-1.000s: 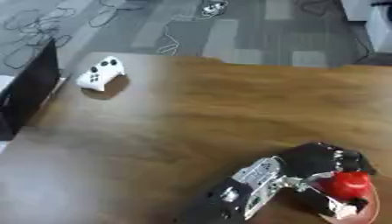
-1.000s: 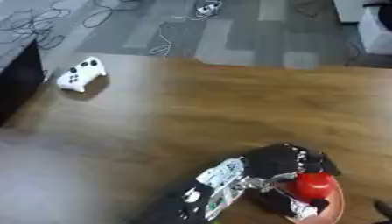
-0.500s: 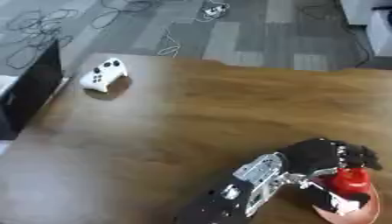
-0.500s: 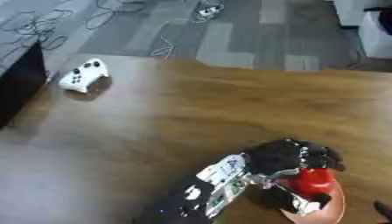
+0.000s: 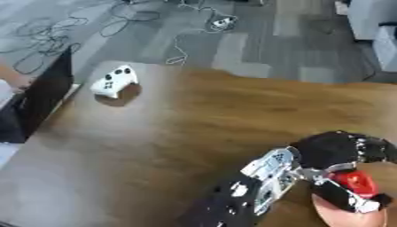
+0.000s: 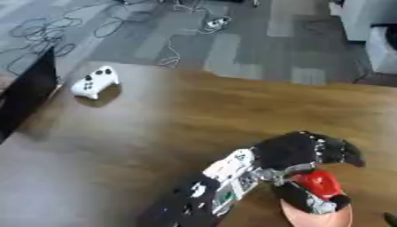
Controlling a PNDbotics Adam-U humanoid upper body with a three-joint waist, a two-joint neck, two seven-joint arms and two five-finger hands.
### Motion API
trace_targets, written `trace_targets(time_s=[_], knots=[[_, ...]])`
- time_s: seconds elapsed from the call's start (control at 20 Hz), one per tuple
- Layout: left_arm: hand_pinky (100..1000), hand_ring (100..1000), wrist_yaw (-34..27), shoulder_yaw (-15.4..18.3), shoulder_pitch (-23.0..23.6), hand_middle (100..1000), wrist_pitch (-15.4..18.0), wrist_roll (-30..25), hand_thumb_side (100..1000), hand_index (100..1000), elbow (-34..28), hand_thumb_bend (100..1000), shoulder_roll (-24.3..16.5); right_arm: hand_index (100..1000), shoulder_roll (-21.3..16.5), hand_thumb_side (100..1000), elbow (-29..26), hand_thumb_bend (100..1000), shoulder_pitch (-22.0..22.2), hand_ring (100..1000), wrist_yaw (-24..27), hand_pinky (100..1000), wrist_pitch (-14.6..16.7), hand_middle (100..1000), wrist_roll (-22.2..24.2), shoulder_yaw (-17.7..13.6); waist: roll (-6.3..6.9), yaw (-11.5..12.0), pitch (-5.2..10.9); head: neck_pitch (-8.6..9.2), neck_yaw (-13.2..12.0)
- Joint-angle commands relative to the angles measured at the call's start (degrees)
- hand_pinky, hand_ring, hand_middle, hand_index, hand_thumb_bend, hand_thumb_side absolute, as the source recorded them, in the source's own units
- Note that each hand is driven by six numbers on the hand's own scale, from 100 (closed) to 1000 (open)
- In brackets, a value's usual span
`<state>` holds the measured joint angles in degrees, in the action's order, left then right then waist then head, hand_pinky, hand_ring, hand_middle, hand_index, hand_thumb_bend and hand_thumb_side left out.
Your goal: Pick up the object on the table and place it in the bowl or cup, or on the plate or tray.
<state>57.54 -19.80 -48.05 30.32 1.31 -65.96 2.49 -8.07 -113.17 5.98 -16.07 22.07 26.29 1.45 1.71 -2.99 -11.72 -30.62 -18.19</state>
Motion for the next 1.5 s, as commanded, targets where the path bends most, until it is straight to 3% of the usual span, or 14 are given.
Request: trace_targets(time_s=[0.05,0.25,0.45,0.85,1.1,1.35,1.5], knots=[[525,751,-1.93,-0.26,-1.34,797,-0.13,-0.70,613,869,-1.49,100,-0.27,1000,-0.95,564,-0.58,100,0.23,614,0.64,513,-0.02,603,-0.28,-0.41,-0.37,0.35,1.20,0.50,-0.58],[491,754,-7.19,-0.68,-0.67,791,-0.36,-0.75,618,852,-1.44,100,-0.90,1000,-1.25,563,-0.52,100,0.39,614,1.15,512,-0.20,602,-0.19,-0.39,-0.34,1.24,1.76,0.43,-0.51],[482,768,-15.05,-0.60,0.52,816,-0.78,-0.07,679,863,-1.67,100,-2.95,1000,-1.85,550,-0.72,100,0.60,614,1.83,512,-0.34,603,-0.10,-0.43,-0.24,2.69,2.21,0.42,-0.51],[518,810,-28.20,0.37,2.13,874,-1.89,-0.37,769,886,-3.96,100,-8.89,1000,-3.79,531,-1.41,100,0.83,619,3.45,515,-0.35,605,0.03,-0.11,-0.04,6.50,3.05,1.70,0.10],[527,842,-36.38,1.39,5.90,920,-3.96,-0.34,801,904,-6.29,100,-11.94,1000,-4.81,530,-1.42,100,-0.15,622,5.44,519,-0.42,606,0.39,0.46,-0.24,8.12,3.23,2.33,0.79],[525,854,-42.12,1.79,10.83,936,-5.53,-0.23,816,911,-8.73,103,-11.59,1000,-5.51,541,-1.42,100,-1.65,631,8.18,521,-1.59,615,1.20,1.07,-0.53,11.10,3.45,3.51,0.41],[568,903,-45.61,2.05,15.58,965,-5.38,-0.34,835,910,-10.44,191,-9.98,1000,-5.65,569,-0.99,100,-3.37,675,10.69,536,-2.65,648,1.67,1.32,-0.86,13.14,3.40,4.78,-0.35]])
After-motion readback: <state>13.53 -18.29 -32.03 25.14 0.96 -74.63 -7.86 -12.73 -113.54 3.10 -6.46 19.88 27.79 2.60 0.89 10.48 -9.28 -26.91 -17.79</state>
